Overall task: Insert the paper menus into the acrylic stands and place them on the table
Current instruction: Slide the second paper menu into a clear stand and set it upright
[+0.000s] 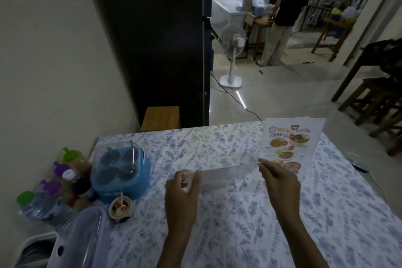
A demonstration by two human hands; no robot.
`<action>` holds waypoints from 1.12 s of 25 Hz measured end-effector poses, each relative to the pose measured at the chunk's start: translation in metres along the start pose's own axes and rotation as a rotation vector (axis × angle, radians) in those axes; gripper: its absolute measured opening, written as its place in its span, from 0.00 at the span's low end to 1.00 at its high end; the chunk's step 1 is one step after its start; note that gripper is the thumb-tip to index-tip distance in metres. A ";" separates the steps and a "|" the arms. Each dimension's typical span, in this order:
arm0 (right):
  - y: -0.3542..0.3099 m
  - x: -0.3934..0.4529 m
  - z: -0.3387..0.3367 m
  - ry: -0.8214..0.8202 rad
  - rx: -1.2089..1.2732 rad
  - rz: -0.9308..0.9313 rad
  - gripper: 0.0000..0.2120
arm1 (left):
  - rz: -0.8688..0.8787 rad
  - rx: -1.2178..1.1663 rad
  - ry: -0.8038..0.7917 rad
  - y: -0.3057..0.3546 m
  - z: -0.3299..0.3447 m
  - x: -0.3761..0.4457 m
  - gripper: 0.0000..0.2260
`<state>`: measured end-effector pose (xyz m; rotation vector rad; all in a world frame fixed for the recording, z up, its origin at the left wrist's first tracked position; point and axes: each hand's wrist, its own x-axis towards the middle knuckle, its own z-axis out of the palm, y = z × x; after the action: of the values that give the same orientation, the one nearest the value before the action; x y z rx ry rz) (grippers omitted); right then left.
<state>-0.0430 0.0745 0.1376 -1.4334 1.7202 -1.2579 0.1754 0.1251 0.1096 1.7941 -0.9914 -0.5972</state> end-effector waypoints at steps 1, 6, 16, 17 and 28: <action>0.001 0.012 0.006 -0.004 -0.019 -0.032 0.09 | -0.001 0.027 -0.001 0.002 0.002 0.013 0.20; 0.008 0.078 0.046 -0.089 -0.135 -0.133 0.11 | -0.066 0.189 0.008 0.020 0.015 0.074 0.28; 0.016 0.148 0.086 -0.198 -0.240 -0.152 0.12 | 0.007 0.331 -0.046 0.027 0.027 0.136 0.15; 0.017 0.150 0.089 -0.202 -0.250 -0.149 0.12 | 0.005 0.343 -0.054 0.023 0.028 0.141 0.15; 0.025 0.159 0.086 -0.349 -0.331 -0.175 0.14 | -0.123 0.322 -0.253 -0.020 0.037 0.147 0.11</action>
<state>-0.0218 -0.1029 0.1028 -1.9020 1.6374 -0.7641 0.2354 -0.0119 0.0812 2.1107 -1.2083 -0.7918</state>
